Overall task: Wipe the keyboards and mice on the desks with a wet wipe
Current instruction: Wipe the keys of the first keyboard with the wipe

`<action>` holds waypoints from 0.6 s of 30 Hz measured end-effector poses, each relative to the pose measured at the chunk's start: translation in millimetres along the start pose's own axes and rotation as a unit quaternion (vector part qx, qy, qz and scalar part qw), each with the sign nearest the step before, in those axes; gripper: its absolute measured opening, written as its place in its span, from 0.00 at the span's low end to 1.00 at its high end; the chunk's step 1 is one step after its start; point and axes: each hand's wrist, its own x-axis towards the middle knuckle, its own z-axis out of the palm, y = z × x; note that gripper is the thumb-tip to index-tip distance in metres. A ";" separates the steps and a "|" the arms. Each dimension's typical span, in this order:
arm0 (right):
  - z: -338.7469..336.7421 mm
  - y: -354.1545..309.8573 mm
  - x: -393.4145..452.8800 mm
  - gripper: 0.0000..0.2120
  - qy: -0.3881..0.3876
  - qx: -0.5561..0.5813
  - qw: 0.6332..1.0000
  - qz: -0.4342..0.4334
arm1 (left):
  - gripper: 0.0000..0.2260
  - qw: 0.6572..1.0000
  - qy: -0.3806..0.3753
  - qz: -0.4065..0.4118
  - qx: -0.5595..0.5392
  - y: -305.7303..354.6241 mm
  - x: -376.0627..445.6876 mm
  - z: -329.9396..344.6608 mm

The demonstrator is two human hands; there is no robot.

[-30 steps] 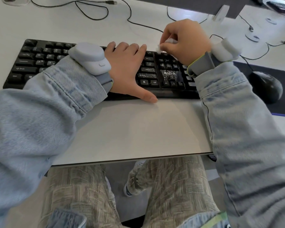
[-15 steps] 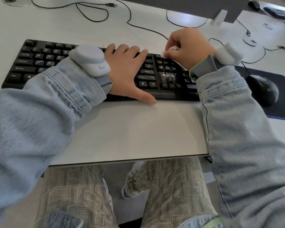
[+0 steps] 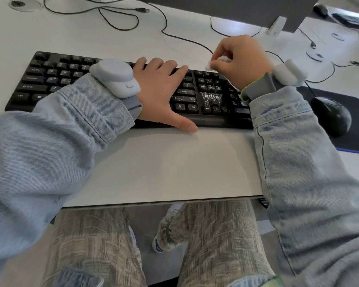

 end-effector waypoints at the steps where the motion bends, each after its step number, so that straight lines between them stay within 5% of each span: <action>1: 0.8 -0.9 -0.1 0.06 -0.010 -0.003 1.000 -0.003 | 0.67 1.000 0.002 0.001 0.001 -0.1 0.1 0.4; 13: -8.3 11.1 -3.9 0.07 -0.016 -0.073 0.997 0.020 | 0.67 1.000 0.003 0.005 0.009 -2.3 2.0 1.8; 18: -6.2 -3.1 -4.5 0.08 0.006 0.003 1.000 -0.016 | 0.67 1.000 0.006 0.004 0.011 -2.1 1.4 1.5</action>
